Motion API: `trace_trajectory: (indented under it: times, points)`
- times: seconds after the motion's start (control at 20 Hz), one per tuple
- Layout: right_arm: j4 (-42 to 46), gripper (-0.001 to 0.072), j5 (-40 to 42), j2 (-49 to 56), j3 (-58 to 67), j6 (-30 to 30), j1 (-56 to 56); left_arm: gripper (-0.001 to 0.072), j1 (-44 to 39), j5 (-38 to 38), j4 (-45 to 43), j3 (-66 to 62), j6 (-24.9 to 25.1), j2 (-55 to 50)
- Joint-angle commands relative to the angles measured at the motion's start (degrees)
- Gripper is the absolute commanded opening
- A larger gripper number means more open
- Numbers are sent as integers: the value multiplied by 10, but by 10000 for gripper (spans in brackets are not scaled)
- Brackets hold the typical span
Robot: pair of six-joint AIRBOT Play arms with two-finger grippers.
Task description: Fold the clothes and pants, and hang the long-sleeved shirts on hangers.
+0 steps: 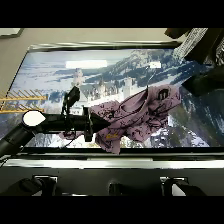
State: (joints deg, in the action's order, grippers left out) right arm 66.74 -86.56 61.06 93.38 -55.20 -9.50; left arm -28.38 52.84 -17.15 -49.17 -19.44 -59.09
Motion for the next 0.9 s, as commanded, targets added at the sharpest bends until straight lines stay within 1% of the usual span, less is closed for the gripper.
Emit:
trace_trajectory:
  times: [0.0,0.1,0.15,0.4,0.7,0.75,0.8,0.85]
  points:
    - [-66,609,-21,42,0,233,7,20,0,0,-4,0,0,0]
    - [-80,609,-31,68,0,271,34,21,0,0,-5,0,0,-1]
    - [-80,609,-34,78,0,278,47,21,0,0,-5,0,0,-1]
    - [-80,609,-33,114,0,291,90,21,0,0,-9,0,0,-1]
    - [-83,607,-33,142,0,311,95,21,1,0,-9,0,0,-1]
    - [-87,589,-34,146,0,311,95,21,1,0,-9,0,0,-1]
    - [-91,543,-35,148,0,320,95,21,1,0,-9,0,0,-1]
    - [-95,470,-38,151,0,327,95,21,1,0,-9,0,0,-1]
